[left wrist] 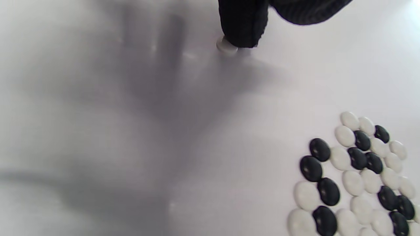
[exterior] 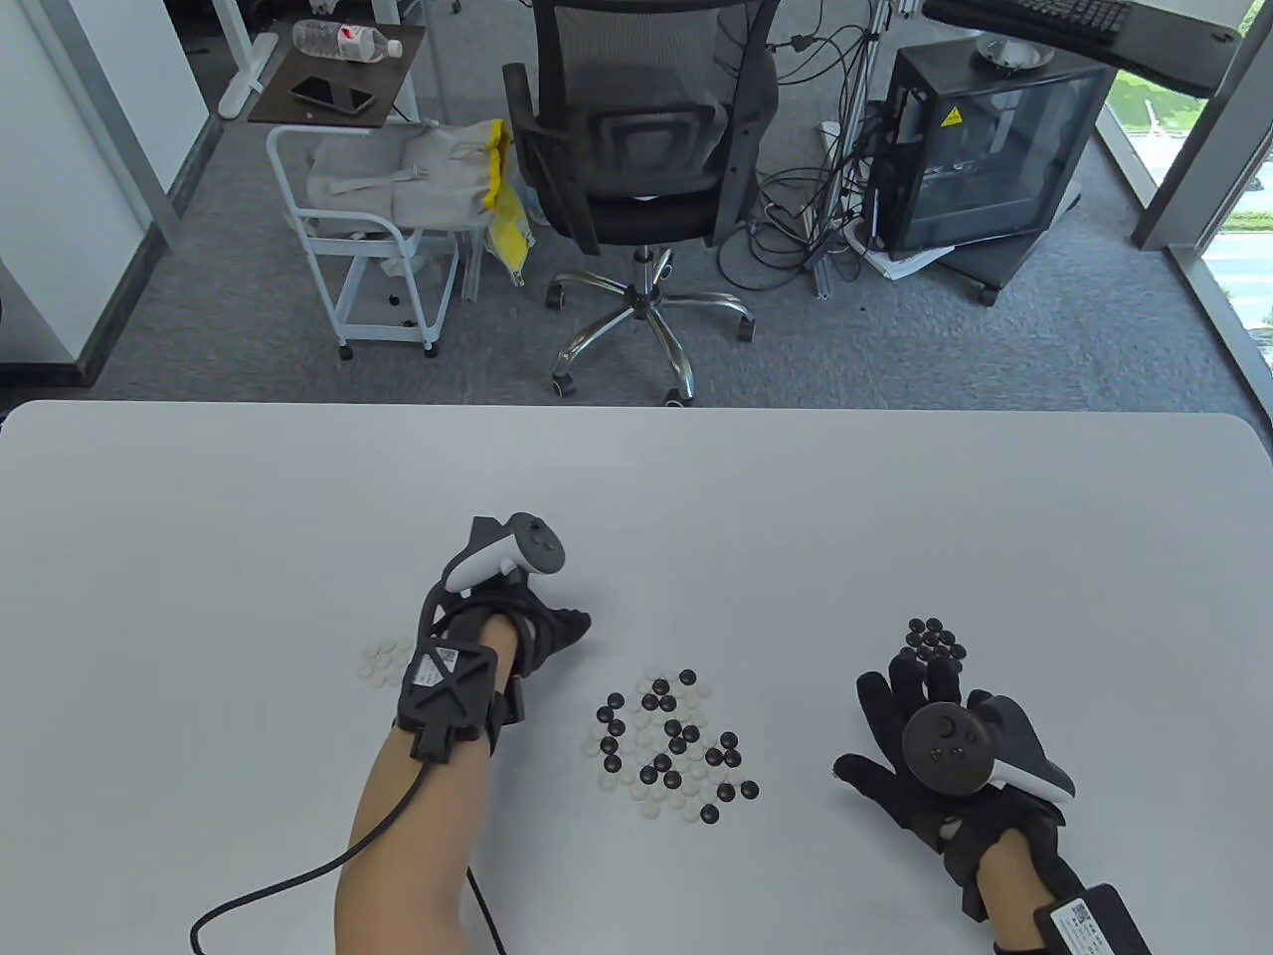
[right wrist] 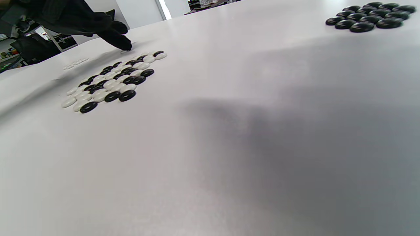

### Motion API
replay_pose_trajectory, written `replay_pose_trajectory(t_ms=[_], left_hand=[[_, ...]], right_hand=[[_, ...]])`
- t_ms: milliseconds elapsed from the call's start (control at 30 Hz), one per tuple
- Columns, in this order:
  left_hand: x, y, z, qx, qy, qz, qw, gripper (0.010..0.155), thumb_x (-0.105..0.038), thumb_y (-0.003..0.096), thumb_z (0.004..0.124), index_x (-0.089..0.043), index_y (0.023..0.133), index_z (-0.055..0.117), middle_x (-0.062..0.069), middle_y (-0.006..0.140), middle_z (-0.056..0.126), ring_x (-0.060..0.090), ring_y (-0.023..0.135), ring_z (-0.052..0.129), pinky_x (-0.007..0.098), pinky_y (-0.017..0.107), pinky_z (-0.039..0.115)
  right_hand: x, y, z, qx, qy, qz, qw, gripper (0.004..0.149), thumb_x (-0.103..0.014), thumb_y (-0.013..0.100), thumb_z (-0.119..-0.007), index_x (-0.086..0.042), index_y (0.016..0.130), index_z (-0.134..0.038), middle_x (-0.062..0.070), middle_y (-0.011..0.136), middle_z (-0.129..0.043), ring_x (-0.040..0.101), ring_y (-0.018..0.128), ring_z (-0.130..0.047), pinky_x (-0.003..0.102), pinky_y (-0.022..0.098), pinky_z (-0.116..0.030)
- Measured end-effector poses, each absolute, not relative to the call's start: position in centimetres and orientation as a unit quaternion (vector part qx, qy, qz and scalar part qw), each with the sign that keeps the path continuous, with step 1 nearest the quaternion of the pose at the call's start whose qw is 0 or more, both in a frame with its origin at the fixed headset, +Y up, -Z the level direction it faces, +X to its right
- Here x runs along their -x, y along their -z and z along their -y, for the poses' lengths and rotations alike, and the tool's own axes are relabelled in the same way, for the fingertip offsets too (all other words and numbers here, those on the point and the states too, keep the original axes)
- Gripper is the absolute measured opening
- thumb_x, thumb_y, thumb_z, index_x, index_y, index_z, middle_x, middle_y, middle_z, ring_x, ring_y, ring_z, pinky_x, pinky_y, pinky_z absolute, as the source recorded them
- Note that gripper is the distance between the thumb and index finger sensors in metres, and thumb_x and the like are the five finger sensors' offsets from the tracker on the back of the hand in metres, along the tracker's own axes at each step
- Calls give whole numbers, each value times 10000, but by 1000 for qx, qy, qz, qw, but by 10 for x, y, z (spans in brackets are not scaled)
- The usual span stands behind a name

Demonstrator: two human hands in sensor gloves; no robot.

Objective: Go stone sorting task

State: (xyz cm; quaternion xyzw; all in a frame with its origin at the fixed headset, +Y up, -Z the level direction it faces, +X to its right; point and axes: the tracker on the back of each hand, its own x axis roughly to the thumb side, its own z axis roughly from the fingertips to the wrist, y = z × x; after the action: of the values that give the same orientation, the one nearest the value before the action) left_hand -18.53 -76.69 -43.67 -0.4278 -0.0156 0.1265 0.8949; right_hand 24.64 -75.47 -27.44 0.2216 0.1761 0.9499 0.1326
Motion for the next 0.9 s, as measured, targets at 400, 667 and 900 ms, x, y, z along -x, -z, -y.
replay_pose_trajectory(t_ms=[400,667,900], left_hand=[[263,416,766,420,-149,-52,894,669,-553,510,504,-323,1131,593,190,1130,-131,521,922,-208,813,564,1],[284,412,764,420,-149,-83,891,667,-554,513,508,-323,1134,590,190,1130,-134,521,922,-211,812,563,-2],[284,411,757,421,-140,-87,892,678,-554,512,510,-310,1141,582,189,1125,-141,520,920,-213,811,560,-6]], right_hand=[[-245,275,757,-215,-949,-185,135,856,-489,660,-545,92,1152,-154,491,1077,-7,695,874,71,893,506,-69],[-245,276,757,-214,-949,-190,133,855,-489,661,-545,92,1151,-154,490,1078,-8,698,874,68,893,507,-69],[-246,276,757,-214,-949,-190,134,858,-491,658,-543,92,1152,-154,492,1078,-7,694,876,67,893,506,-70]])
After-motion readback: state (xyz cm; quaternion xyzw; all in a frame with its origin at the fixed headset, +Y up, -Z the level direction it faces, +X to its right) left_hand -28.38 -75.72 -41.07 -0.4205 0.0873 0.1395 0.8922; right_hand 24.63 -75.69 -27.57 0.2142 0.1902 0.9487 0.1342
